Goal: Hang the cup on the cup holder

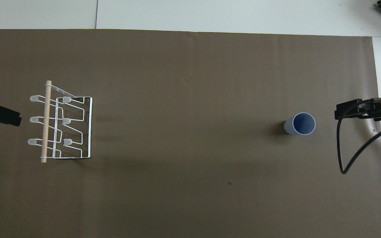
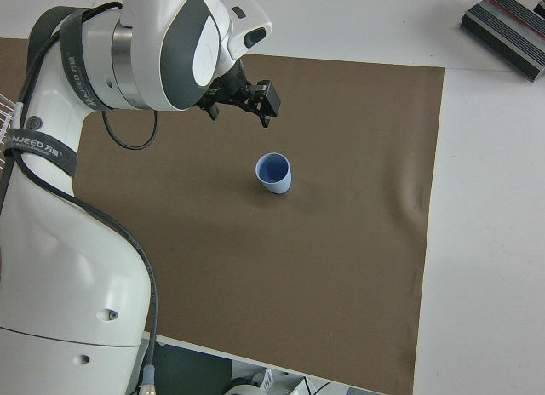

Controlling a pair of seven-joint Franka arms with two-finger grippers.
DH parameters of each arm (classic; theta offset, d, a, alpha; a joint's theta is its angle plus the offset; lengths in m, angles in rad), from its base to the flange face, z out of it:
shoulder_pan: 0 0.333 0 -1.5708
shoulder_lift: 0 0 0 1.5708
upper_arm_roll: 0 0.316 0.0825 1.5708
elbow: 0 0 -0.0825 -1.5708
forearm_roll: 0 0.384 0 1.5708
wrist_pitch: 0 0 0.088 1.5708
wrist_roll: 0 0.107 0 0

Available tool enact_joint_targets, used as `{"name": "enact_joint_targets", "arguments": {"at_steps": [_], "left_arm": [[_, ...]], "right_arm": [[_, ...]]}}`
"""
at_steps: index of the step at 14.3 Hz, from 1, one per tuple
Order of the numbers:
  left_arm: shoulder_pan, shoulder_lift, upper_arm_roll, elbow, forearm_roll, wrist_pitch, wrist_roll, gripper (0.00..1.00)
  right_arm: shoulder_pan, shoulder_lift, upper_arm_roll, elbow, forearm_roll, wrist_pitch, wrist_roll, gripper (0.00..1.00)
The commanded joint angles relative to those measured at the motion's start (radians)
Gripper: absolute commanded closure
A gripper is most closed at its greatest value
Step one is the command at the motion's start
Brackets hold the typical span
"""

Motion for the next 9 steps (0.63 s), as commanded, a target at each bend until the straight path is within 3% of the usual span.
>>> {"name": "enact_joint_targets", "arguments": {"at_steps": [1, 9], "left_arm": [[0.007, -0.023, -0.004, -0.025, -0.011, -0.001, -0.010, 0.00], [0.007, -0.026, -0.006, -0.034, -0.011, 0.000, -0.010, 0.00]], "right_arm": [[-0.018, -0.034, 0.006, -0.042, 0.020, -0.003, -0.013, 0.00], [-0.018, -0.040, 0.006, -0.057, 0.020, 0.000, -0.011, 0.00]]}}
